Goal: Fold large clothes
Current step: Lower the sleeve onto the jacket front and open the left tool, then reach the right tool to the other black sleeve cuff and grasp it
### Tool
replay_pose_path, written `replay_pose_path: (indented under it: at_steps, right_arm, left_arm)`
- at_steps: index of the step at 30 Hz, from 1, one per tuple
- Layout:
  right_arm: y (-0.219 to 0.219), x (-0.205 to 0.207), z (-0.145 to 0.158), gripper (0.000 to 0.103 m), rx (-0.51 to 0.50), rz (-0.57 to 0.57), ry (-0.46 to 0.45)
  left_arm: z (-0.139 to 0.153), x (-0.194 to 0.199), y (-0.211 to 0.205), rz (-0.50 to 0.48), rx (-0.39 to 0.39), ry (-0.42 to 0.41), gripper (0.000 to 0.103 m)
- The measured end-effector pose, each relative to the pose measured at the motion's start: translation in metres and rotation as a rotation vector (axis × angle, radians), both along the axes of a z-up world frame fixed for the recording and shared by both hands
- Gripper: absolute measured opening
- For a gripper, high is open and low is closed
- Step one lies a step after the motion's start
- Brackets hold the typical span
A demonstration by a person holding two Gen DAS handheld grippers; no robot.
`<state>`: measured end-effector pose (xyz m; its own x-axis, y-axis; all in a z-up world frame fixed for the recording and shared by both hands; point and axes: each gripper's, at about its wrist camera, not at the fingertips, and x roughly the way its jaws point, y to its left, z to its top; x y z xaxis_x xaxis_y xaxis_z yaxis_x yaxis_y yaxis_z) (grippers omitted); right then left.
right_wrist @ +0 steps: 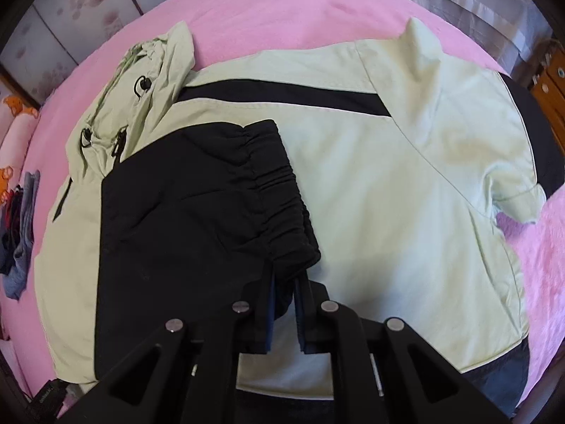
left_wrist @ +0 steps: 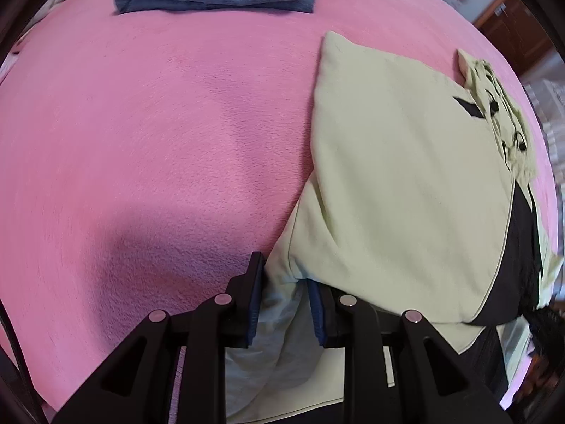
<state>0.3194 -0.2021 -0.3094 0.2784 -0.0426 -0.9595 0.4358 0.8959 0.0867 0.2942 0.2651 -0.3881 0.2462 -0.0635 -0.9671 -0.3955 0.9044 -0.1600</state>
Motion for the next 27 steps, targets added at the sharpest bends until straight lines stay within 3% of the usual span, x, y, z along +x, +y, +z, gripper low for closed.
replay_pose_path:
  at_steps: [12, 14, 18, 21, 27]
  right_arm:
    - [-0.011, -0.022, 0.003, 0.014, 0.0, -0.055, -0.062]
    - [-0.014, -0.035, 0.005, 0.015, 0.027, -0.067, -0.068]
    - [-0.024, -0.064, 0.009, 0.025, 0.074, -0.08, -0.079]
    - [-0.035, -0.088, 0.012, 0.03, 0.091, -0.108, -0.091]
    - [-0.075, -0.125, 0.011, 0.03, 0.182, -0.137, -0.071]
  left_arm:
    - [0.006, 0.006, -0.007, -0.079, -0.012, -0.026, 0.024]
    - [0.011, 0.003, -0.011, -0.083, 0.004, -0.029, 0.028]
    - [0.027, -0.01, -0.028, -0.098, 0.055, -0.059, 0.051]
    - [0.04, -0.028, -0.051, -0.1, 0.093, -0.072, 0.053]
    - [0.057, -0.063, -0.126, -0.126, 0.16, -0.065, 0.055]
